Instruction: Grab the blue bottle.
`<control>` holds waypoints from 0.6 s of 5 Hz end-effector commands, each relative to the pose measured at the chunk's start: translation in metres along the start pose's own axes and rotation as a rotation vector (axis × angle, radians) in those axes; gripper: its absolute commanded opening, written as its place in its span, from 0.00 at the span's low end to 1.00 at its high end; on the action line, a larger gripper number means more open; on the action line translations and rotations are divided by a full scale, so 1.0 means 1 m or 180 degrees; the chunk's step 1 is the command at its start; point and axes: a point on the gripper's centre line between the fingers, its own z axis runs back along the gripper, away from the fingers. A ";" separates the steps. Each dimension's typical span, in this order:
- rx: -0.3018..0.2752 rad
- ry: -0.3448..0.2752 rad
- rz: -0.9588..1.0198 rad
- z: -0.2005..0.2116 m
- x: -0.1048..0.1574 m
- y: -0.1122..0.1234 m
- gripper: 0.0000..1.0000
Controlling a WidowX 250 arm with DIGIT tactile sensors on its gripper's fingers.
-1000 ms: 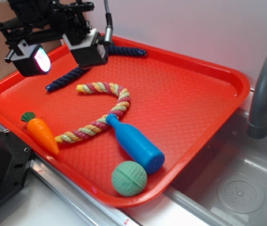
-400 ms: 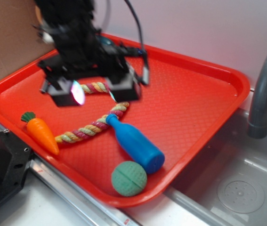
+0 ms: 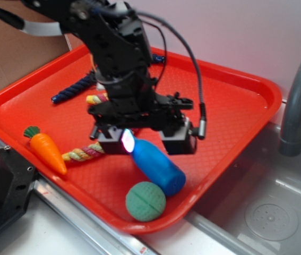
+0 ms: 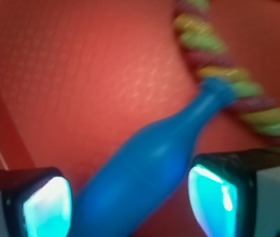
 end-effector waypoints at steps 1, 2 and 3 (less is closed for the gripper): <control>0.0131 0.0195 0.0028 -0.012 -0.004 -0.011 1.00; 0.0294 0.0249 0.0066 -0.016 -0.007 0.001 0.72; 0.0217 0.0286 -0.0391 0.002 0.008 0.011 0.00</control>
